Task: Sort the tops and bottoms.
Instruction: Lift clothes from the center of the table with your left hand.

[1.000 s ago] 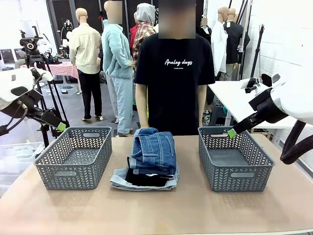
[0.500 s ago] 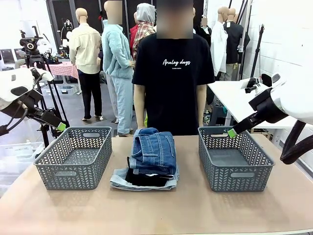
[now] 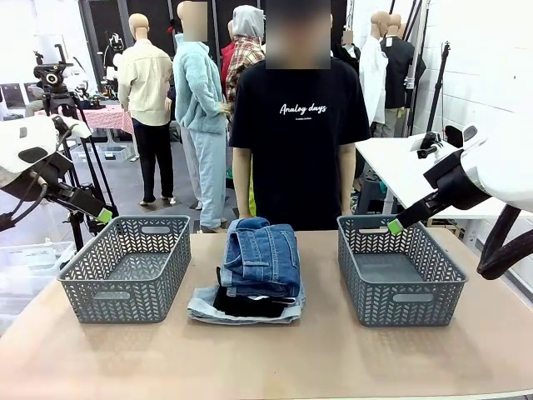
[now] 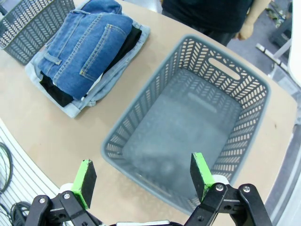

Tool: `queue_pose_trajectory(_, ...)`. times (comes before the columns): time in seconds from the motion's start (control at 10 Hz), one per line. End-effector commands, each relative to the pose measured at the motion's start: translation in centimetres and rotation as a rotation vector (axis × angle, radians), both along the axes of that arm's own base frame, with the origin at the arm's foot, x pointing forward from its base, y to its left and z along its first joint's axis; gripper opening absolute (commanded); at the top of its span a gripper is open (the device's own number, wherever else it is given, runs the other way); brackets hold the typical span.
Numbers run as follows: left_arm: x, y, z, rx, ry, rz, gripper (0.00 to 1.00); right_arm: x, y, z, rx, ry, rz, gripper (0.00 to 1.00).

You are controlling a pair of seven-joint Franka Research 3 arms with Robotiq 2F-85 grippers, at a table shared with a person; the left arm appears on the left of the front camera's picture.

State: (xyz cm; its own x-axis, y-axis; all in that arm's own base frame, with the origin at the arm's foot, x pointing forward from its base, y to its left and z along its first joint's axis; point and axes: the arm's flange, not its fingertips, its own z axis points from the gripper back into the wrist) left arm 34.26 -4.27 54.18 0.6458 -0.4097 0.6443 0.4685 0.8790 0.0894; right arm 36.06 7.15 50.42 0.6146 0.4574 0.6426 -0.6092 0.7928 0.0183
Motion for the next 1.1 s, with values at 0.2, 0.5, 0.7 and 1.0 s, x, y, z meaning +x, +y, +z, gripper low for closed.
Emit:
queue_pose_trajectory(0.2, 0.13, 0.08, -0.01, -0.005, -0.006, 0.000, 1.00, 0.21, 0.03, -0.13, 0.012, -0.007, 0.009, 1.00)
queue_pose_trajectory(0.5, 0.13, 0.08, -0.01, -0.005, -0.006, 0.000, 1.00, 0.21, 0.03, -0.13, 0.012, -0.007, 0.009, 1.00)
queue_pose_trajectory(0.7, 0.13, 0.08, -0.01, -0.005, -0.006, 0.000, 1.00, 0.21, 0.03, -0.13, 0.012, -0.007, 0.009, 1.00)
queue_pose_trajectory(1.0, 0.00, 0.00, 0.00, 0.000, 0.000, 0.000, 1.00, 0.21, 0.03, -0.13, 0.012, -0.007, 0.009, 1.00)
